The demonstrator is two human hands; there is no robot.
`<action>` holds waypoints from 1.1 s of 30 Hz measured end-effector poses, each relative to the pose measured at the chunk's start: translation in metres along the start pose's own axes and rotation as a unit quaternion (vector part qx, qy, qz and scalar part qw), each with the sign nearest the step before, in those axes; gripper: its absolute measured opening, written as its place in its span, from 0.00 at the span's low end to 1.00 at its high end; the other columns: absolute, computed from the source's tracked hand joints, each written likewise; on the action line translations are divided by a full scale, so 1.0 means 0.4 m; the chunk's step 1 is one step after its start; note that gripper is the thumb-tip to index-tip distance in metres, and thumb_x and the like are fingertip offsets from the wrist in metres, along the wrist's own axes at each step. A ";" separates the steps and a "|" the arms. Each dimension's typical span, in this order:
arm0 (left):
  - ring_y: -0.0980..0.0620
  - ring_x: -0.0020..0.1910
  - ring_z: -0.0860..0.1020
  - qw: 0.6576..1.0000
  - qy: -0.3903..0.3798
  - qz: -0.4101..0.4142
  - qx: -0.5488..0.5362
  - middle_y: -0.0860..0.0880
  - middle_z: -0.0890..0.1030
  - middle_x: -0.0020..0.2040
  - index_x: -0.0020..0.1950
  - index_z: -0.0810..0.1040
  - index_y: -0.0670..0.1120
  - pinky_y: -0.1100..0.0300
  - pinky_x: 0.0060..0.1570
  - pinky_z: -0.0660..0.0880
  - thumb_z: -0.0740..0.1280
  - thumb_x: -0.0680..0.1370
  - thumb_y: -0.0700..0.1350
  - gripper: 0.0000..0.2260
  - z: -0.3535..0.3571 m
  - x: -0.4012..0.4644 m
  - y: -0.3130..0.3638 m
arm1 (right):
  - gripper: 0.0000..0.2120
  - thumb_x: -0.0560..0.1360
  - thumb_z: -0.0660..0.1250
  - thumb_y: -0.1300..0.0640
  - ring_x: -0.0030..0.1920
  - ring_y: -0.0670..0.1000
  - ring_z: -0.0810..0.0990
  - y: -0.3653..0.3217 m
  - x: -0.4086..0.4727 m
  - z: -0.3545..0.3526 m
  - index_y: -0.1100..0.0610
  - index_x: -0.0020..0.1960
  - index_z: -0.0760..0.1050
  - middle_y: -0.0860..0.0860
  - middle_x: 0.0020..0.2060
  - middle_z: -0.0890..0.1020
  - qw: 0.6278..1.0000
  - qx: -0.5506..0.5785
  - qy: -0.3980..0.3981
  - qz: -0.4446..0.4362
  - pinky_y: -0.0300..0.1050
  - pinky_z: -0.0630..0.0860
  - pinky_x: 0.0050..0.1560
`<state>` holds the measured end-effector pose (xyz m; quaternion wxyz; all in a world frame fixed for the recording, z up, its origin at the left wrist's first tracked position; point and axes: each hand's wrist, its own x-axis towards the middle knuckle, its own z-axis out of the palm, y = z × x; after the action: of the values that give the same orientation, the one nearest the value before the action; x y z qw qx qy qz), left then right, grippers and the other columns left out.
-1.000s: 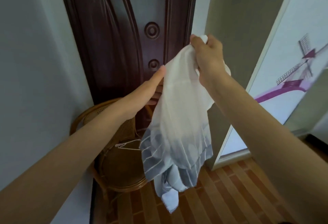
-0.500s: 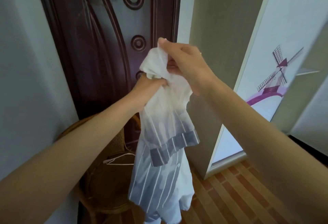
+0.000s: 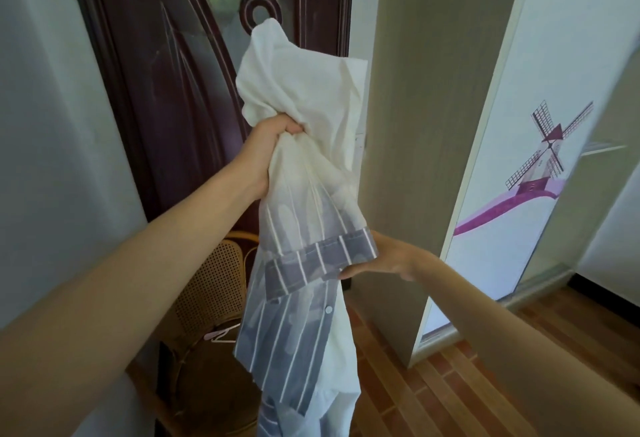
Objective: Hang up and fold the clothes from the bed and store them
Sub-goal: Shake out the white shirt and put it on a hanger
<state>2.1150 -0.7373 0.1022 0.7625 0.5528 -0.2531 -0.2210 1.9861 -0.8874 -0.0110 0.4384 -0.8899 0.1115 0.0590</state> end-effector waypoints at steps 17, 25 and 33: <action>0.55 0.54 0.82 0.974 -0.065 0.040 0.213 0.52 0.85 0.53 0.60 0.79 0.49 0.60 0.51 0.77 0.70 0.74 0.36 0.16 -0.286 -0.040 -0.037 | 0.16 0.72 0.64 0.66 0.41 0.53 0.84 -0.047 0.042 -0.106 0.50 0.34 0.82 0.47 0.34 0.84 0.930 -0.028 0.365 0.040 0.51 0.82 0.51; 0.52 0.56 0.81 0.964 -0.036 -0.038 0.261 0.50 0.84 0.56 0.63 0.79 0.50 0.52 0.60 0.76 0.72 0.76 0.46 0.16 -0.232 -0.017 -0.146 | 0.12 0.76 0.62 0.65 0.35 0.51 0.79 -0.154 0.019 -0.169 0.57 0.38 0.79 0.52 0.34 0.81 0.904 0.130 0.405 -0.042 0.43 0.80 0.38; 0.49 0.53 0.81 0.973 0.019 -0.074 0.217 0.46 0.83 0.56 0.64 0.76 0.46 0.54 0.51 0.78 0.67 0.79 0.45 0.14 -0.154 0.010 -0.132 | 0.10 0.75 0.61 0.62 0.49 0.60 0.82 -0.076 0.033 -0.181 0.63 0.41 0.79 0.55 0.42 0.83 0.919 0.096 0.381 0.035 0.58 0.80 0.57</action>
<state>2.1538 -0.7100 0.0361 0.6109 0.7260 -0.2392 -0.2063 2.0072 -0.9288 0.0538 0.4440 -0.7940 0.3066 -0.2799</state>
